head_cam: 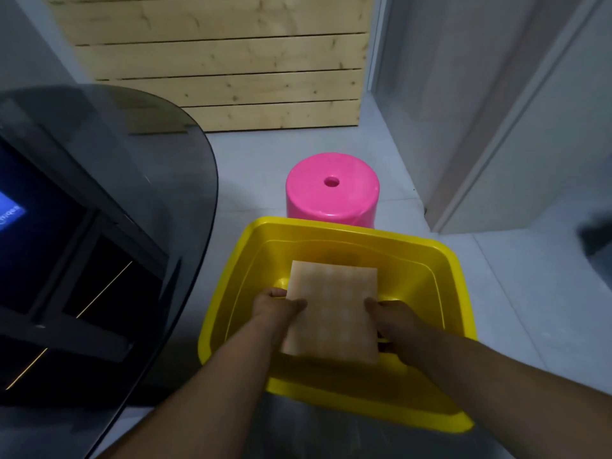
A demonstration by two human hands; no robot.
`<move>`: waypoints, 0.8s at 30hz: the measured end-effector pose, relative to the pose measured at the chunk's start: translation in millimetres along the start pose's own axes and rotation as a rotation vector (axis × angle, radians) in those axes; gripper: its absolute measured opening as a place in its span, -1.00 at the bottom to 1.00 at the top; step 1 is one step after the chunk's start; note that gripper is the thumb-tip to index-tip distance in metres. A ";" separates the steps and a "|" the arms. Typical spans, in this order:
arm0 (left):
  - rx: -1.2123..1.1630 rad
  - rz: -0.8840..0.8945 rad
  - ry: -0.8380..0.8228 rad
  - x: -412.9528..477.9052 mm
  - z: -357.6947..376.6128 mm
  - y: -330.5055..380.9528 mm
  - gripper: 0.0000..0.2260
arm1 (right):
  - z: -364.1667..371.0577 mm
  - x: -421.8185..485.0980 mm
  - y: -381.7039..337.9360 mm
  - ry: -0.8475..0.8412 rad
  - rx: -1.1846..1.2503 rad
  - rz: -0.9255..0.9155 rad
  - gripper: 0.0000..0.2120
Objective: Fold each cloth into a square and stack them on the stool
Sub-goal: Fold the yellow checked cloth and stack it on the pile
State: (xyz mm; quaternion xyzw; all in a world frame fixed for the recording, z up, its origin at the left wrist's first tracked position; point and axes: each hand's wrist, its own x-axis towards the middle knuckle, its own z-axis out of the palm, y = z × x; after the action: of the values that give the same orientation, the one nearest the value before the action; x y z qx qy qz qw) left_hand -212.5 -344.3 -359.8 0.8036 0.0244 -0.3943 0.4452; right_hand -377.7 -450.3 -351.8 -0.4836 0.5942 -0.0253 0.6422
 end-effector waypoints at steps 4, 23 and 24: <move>0.165 -0.010 -0.005 10.7 8.4 -7.9 -0.51 | 10.7 20.1 4.5 0.028 -0.038 0.040 -0.73; 0.595 0.037 -0.050 45.9 26.9 -25.9 -0.43 | 25.8 70.5 38.6 0.057 -0.273 0.070 -0.46; 0.584 0.038 -0.054 50.1 27.8 -28.1 -0.44 | 26.1 71.8 39.5 0.062 -0.279 0.076 -0.46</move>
State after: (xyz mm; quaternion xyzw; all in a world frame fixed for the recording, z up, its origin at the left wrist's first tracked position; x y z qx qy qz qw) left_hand -206.0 -363.5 -420.3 0.8871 -0.1170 -0.3977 0.2029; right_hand -357.6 -457.5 -435.1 -0.5443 0.6293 0.0669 0.5506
